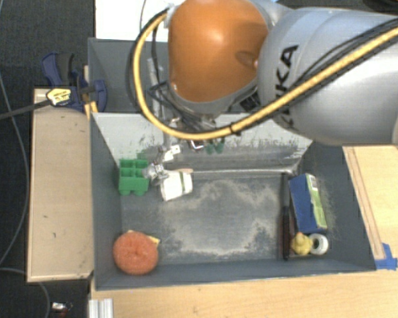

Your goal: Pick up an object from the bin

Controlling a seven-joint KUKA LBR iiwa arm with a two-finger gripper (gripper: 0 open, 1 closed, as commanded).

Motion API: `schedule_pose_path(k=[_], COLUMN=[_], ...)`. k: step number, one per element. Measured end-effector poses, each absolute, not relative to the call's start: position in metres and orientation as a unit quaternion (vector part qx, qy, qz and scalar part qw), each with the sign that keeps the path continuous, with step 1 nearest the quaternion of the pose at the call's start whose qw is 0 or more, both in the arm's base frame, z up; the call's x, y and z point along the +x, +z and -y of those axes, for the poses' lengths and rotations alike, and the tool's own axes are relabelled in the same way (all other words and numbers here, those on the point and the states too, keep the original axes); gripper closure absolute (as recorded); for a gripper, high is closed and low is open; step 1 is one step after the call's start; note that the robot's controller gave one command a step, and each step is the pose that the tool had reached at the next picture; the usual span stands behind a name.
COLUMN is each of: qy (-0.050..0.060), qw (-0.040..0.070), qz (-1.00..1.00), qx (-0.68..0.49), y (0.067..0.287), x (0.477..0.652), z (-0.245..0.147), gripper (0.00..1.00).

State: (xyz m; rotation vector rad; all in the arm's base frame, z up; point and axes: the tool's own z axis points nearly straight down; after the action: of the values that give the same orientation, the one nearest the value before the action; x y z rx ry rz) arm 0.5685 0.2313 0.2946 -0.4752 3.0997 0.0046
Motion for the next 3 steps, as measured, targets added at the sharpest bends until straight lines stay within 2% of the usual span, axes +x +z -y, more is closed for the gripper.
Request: schedule_pose_path(k=[1, 2, 3], qy=[0.001, 0.001, 0.001], qw=[0.002, 0.007, 0.004], qz=[-0.987, -0.947, -0.932], qx=[-0.162, -0.321, -0.361], y=[0.21, 0.197, 0.174], x=[0.527, 0.549, 0.524], z=[-0.222, -0.203, -0.222], gripper=[0.0, 0.0, 0.0])
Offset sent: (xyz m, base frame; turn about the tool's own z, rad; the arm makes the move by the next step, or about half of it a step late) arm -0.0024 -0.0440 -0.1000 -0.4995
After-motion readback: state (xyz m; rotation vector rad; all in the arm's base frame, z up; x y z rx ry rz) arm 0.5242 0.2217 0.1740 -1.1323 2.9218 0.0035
